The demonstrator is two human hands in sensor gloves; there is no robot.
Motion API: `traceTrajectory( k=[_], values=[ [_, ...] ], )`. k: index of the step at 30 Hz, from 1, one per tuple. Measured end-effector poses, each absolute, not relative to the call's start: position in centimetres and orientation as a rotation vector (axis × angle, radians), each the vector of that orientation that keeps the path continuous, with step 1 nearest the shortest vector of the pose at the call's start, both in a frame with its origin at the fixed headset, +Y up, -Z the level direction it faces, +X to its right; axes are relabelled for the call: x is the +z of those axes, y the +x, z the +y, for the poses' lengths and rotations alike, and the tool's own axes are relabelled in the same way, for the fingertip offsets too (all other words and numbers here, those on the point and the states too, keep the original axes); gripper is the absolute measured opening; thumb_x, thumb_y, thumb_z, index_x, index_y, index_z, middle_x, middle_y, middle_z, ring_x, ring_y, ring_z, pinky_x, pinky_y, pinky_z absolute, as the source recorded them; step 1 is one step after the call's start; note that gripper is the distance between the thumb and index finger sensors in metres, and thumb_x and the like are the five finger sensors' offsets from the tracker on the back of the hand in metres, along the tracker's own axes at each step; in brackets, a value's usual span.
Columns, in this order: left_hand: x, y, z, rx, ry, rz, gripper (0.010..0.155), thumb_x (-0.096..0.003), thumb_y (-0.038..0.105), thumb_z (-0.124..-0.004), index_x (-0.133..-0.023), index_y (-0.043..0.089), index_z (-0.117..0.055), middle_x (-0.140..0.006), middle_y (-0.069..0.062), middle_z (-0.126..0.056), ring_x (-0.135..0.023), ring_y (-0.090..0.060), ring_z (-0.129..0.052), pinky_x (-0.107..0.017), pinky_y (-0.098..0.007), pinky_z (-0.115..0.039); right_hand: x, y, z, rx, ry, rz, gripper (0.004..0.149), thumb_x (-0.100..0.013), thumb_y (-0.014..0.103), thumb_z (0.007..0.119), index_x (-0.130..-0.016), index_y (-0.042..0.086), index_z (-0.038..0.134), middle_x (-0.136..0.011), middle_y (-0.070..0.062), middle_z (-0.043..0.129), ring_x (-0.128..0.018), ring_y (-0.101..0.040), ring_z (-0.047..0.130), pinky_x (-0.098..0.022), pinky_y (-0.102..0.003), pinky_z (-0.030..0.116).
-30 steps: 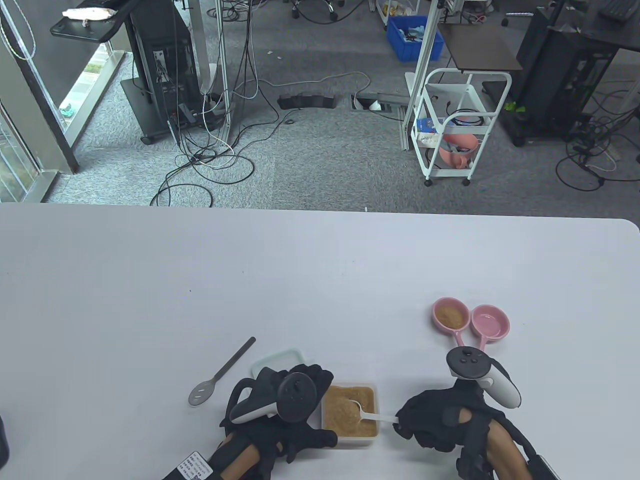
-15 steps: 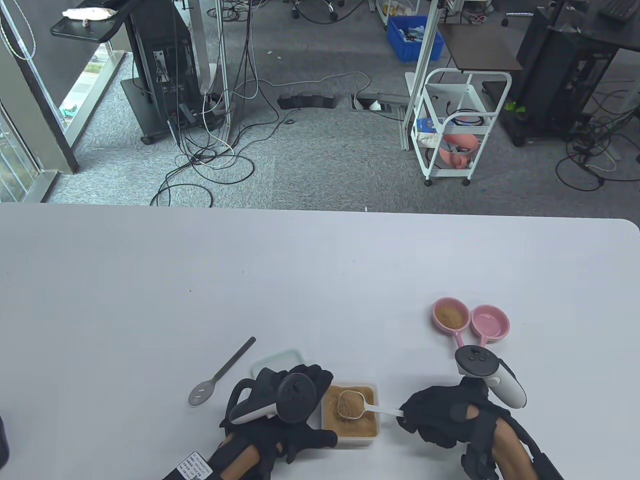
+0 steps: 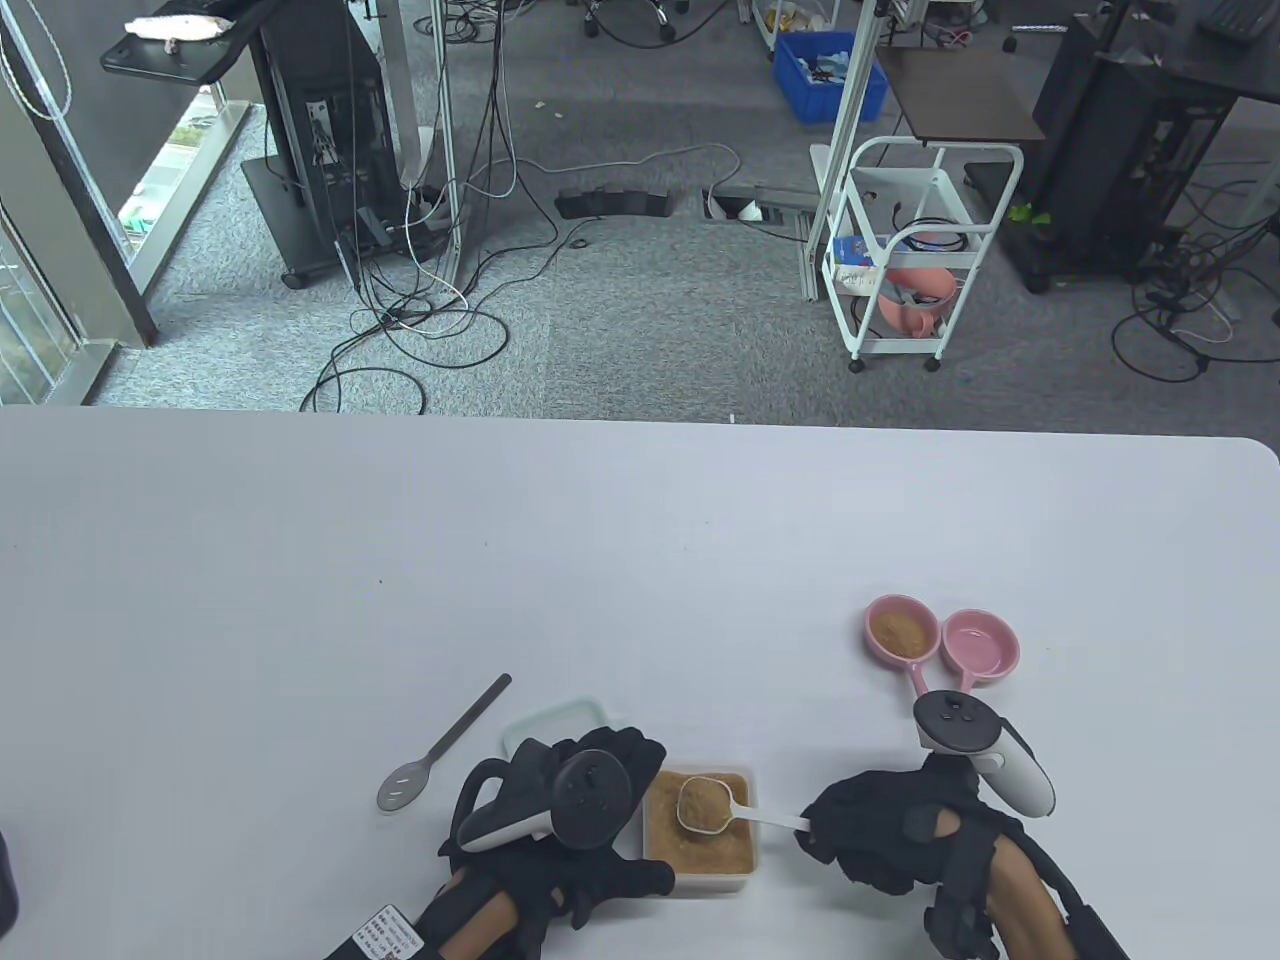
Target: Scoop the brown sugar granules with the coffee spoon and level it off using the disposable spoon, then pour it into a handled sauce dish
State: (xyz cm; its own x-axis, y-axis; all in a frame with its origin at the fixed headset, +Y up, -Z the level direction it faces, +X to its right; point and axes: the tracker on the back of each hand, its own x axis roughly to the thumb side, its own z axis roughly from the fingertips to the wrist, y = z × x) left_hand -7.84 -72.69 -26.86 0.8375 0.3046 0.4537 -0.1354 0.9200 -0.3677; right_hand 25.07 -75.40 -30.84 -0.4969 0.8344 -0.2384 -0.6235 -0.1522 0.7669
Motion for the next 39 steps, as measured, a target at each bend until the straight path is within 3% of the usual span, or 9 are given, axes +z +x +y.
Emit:
traceTrajectory(
  k=[7,13,20,26,32,39],
  values=[
    [-26.9,-8.3,-72.1,0.292,-0.294,-0.524,0.105,-0.0326,0.084,-0.067,-0.115,0.032,-0.028,-0.124,0.003,-0.034,-0.119,-0.032,-0.043,-0.085,-0.051,-0.04,-30.8,25.2,-75.3,1.819,0.295,1.049,0.043,-0.049,0.039,0.078,-0.079,0.012,0.092,-0.037,0.004,0.099,-0.01,-0.018,0.093,-0.03,-0.045,0.081],
    [-27.0,-9.9,-69.9,0.356,-0.197,-0.475,0.101,-0.0334,0.082,-0.069,-0.115,0.034,-0.034,-0.124,0.004,-0.038,-0.119,-0.031,-0.048,-0.085,-0.051,-0.043,-30.8,25.2,-75.2,1.81,0.299,1.049,0.043,-0.049,0.039,0.078,-0.079,0.012,0.092,-0.037,0.004,0.099,-0.01,-0.018,0.093,-0.03,-0.045,0.081],
    [-27.6,-15.0,-66.7,0.43,-0.037,-0.303,0.091,-0.0367,0.077,-0.074,-0.113,0.036,-0.048,-0.121,0.006,-0.051,-0.116,-0.03,-0.059,-0.084,-0.05,-0.049,-30.8,25.1,-75.2,1.788,0.31,1.043,0.043,-0.049,0.039,0.078,-0.08,0.012,0.092,-0.038,0.003,0.099,-0.011,-0.018,0.093,-0.03,-0.045,0.081],
    [-28.5,-19.3,-65.8,0.334,0.086,-0.042,0.076,-0.0389,0.072,-0.078,-0.106,0.038,-0.066,-0.113,0.009,-0.067,-0.109,-0.028,-0.073,-0.082,-0.05,-0.057,-30.8,25.1,-75.1,1.779,0.319,1.043,0.043,-0.049,0.039,0.078,-0.08,0.012,0.092,-0.038,0.003,0.099,-0.011,-0.018,0.093,-0.03,-0.045,0.081],
    [-30.1,-21.3,-67.8,0.101,0.015,0.144,0.064,-0.0387,0.067,-0.082,-0.096,0.039,-0.08,-0.102,0.012,-0.08,-0.1,-0.024,-0.084,-0.079,-0.05,-0.063,-30.8,25.1,-75.1,1.773,0.323,1.041,0.043,-0.049,0.039,0.078,-0.08,0.012,0.092,-0.038,0.003,0.099,-0.011,-0.018,0.093,-0.03,-0.045,0.081],
    [-31.5,-22.4,-70.7,-0.003,-0.153,0.234,0.059,-0.0381,0.067,-0.084,-0.089,0.039,-0.086,-0.095,0.013,-0.085,-0.093,-0.023,-0.089,-0.077,-0.05,-0.065,-30.8,25.2,-75.1,1.775,0.323,1.042,0.043,-0.049,0.039,0.079,-0.079,0.012,0.092,-0.038,0.002,0.1,-0.011,-0.018,0.093,-0.03,-0.045,0.081]
  ],
)
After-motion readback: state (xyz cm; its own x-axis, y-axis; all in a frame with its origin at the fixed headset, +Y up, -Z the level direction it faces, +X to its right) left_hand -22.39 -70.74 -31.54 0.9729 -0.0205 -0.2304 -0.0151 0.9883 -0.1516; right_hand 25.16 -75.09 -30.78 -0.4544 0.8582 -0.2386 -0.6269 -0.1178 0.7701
